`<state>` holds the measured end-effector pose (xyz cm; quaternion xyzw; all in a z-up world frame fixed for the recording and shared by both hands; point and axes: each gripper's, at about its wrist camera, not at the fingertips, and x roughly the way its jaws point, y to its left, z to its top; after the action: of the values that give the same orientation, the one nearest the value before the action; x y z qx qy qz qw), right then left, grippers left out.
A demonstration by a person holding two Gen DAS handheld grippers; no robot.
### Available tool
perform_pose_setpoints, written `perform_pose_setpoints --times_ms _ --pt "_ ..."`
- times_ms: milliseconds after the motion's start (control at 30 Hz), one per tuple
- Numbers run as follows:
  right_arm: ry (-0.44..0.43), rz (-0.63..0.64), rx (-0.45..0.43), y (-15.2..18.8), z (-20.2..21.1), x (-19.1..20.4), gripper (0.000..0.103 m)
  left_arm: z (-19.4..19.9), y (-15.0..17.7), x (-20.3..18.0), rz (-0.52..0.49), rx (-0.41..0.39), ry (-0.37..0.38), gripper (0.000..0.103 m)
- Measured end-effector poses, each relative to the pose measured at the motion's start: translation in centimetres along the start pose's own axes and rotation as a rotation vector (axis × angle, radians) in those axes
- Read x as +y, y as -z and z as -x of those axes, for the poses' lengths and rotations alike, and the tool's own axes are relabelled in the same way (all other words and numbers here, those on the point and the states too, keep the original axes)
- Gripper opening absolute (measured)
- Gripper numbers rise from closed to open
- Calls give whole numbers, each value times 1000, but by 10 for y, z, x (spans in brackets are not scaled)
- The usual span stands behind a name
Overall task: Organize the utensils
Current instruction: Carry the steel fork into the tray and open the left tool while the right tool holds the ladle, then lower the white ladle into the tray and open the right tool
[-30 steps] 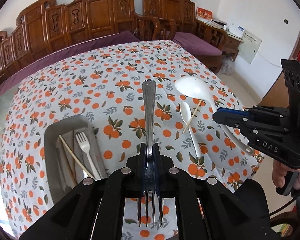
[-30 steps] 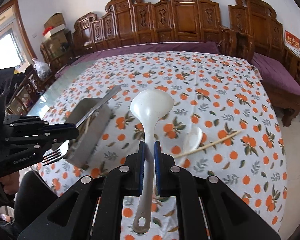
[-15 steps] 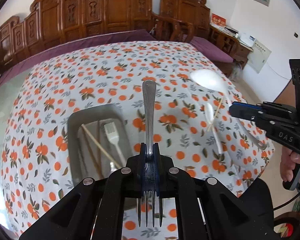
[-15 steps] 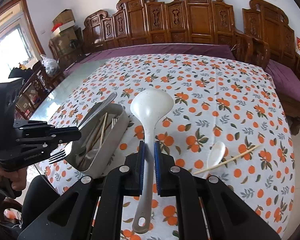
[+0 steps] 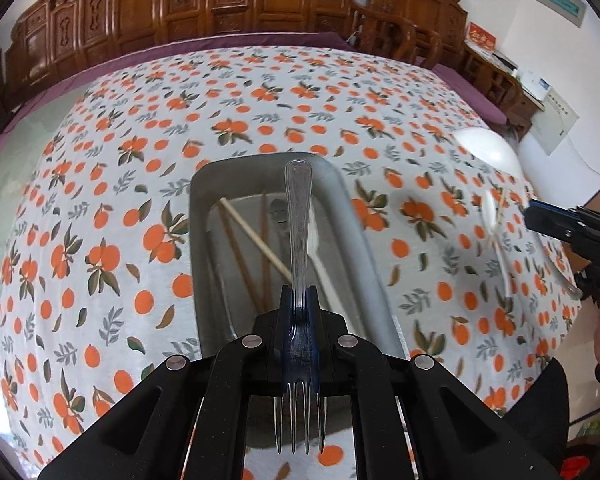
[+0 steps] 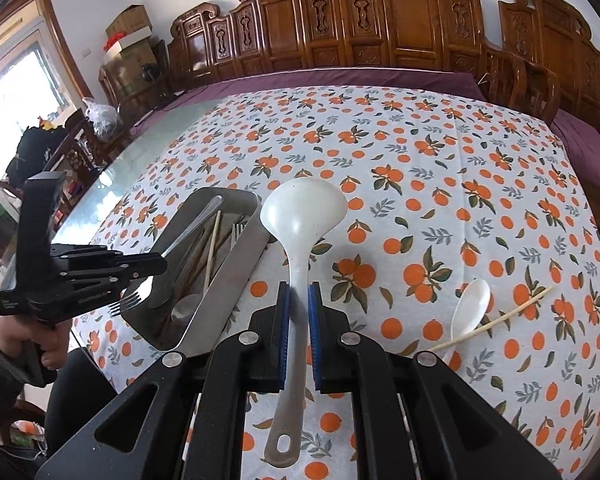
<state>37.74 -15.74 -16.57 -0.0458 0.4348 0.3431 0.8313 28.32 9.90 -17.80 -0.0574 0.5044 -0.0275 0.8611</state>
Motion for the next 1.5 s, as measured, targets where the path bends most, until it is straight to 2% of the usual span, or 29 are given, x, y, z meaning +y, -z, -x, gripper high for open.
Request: perform_pose_setpoints --times_ms 267,833,1033,1500 --pt "-13 10 16 2 -11 7 11 -23 -1 14 26 36 -47 6" --pt "-30 7 21 11 -9 17 11 -47 -1 10 26 94 -63 6" --pt "-29 18 23 12 -6 24 11 -27 1 12 31 50 -51 6" --pt "-63 39 8 9 -11 66 11 46 20 33 44 -71 -43 7"
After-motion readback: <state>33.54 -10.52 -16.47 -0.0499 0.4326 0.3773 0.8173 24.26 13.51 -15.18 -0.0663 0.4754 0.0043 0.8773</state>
